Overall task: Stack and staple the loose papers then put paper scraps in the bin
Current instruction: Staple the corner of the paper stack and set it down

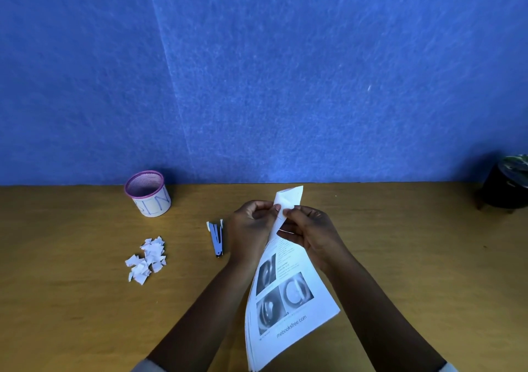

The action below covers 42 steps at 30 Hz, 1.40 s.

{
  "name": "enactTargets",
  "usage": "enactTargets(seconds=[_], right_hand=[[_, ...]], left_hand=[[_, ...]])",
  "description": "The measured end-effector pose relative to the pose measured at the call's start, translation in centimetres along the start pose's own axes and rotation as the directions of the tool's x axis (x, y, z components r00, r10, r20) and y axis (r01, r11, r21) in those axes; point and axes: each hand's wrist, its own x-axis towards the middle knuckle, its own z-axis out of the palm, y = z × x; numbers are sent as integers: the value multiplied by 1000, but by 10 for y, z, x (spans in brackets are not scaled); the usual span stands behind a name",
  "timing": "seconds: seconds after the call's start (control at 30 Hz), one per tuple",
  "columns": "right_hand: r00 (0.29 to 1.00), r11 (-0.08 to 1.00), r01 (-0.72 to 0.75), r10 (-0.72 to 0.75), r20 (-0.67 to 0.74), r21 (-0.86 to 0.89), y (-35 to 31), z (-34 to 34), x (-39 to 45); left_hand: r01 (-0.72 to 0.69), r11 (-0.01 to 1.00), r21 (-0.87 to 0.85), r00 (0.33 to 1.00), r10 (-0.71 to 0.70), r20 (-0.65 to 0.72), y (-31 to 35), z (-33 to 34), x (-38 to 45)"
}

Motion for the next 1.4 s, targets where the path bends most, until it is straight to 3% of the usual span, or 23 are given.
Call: enactTargets(seconds=[0.27, 1.1, 1.4], right_hand=[[997, 998, -18, 13, -77, -56, -1, 3, 3], [995, 999, -27, 24, -98, -34, 2, 1, 3], [957, 990, 66, -27, -290, 128, -4, -8, 12]], left_hand=[[-27, 999, 20, 1000, 26, 13, -4, 0, 1], [-1, 1000, 3, 1000, 1, 19, -12, 2, 5], [-96, 972, 216, 988, 66, 143, -65, -9, -46]])
